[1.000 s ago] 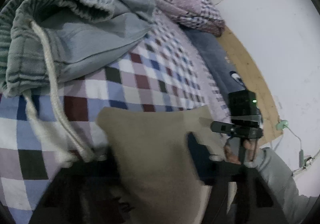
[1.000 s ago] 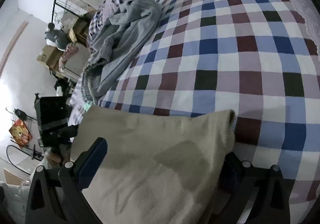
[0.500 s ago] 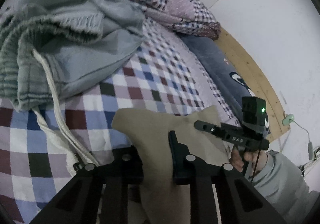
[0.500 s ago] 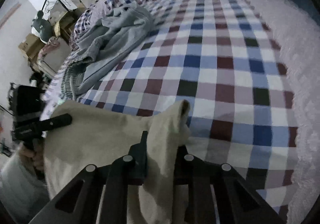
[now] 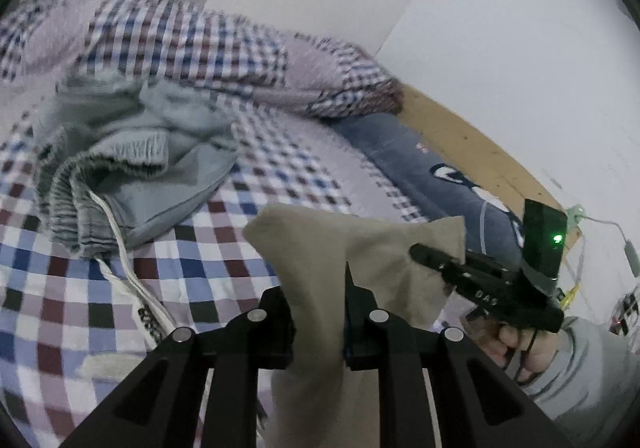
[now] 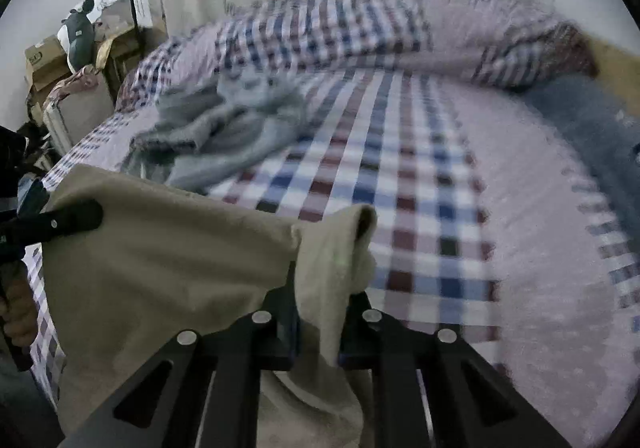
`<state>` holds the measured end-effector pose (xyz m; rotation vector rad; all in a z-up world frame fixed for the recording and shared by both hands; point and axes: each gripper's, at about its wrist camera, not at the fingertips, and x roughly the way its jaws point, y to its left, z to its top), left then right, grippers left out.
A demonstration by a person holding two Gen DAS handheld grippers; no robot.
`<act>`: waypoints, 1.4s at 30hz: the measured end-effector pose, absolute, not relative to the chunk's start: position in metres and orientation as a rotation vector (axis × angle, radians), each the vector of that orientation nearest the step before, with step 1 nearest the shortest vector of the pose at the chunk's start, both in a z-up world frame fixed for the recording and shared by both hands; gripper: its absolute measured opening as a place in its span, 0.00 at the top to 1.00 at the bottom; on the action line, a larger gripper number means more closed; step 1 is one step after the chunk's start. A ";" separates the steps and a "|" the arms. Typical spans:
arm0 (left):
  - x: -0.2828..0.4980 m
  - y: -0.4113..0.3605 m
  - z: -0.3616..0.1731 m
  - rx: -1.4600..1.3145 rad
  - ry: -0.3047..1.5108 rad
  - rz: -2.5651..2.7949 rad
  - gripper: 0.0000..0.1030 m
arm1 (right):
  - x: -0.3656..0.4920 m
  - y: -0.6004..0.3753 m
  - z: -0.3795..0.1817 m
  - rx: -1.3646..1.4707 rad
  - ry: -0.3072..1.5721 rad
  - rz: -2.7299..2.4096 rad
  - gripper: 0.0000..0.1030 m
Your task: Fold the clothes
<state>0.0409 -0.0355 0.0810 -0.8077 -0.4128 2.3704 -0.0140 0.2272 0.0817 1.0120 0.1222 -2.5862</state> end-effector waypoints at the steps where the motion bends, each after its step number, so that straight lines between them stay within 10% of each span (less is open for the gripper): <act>1: 0.052 -0.035 0.088 -0.777 -0.395 2.382 0.84 | -0.001 0.229 0.092 0.966 0.130 -2.617 0.88; 24: 0.281 -0.046 0.219 -0.394 -0.371 2.609 0.92 | 0.286 0.218 0.245 0.315 0.287 -2.851 0.89; 42: 0.402 -0.211 0.407 0.046 -0.487 2.870 0.92 | 0.403 0.099 0.437 -0.172 0.234 -2.591 0.89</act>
